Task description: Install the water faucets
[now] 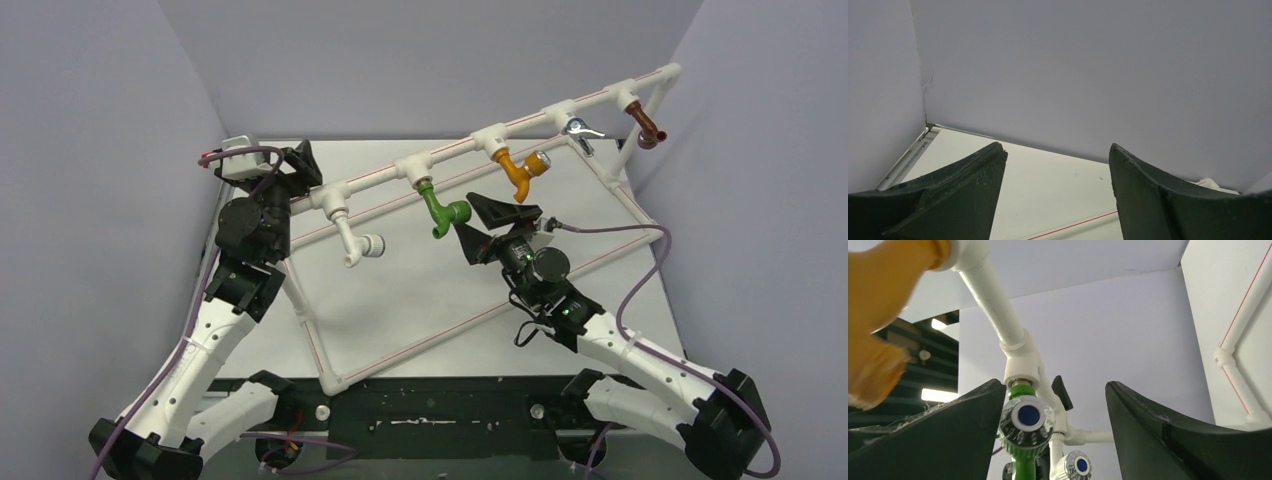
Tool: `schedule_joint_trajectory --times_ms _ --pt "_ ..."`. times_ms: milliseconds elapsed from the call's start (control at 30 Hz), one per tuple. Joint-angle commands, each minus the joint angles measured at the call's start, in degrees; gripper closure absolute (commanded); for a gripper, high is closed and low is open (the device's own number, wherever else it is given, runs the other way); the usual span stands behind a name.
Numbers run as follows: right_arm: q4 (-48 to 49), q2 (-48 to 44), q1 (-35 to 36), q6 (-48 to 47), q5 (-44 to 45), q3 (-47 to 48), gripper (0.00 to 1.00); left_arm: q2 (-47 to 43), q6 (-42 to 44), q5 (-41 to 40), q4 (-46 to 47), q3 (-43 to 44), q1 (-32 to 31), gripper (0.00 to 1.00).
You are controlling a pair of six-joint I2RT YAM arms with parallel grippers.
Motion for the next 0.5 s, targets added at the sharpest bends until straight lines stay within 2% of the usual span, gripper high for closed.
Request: schedule_joint_trajectory --times_ms 0,200,367,467 --pt "-7.04 -7.55 -0.25 -10.96 3.36 0.77 0.25 1.25 0.06 4.50 -19.22 -4.21 -1.24 0.27" --pt "-17.74 -14.93 -0.80 -22.69 6.14 1.81 0.22 1.49 -0.29 4.49 -19.69 -3.80 -0.74 0.27" --pt "-16.75 -19.50 -1.02 -40.17 5.71 2.08 0.22 1.42 -0.57 4.78 -19.84 -3.67 -0.30 0.27" --pt "-14.81 -21.87 -1.13 -52.14 2.52 2.85 0.23 1.55 -0.57 5.03 -19.95 -3.67 -0.11 0.27"
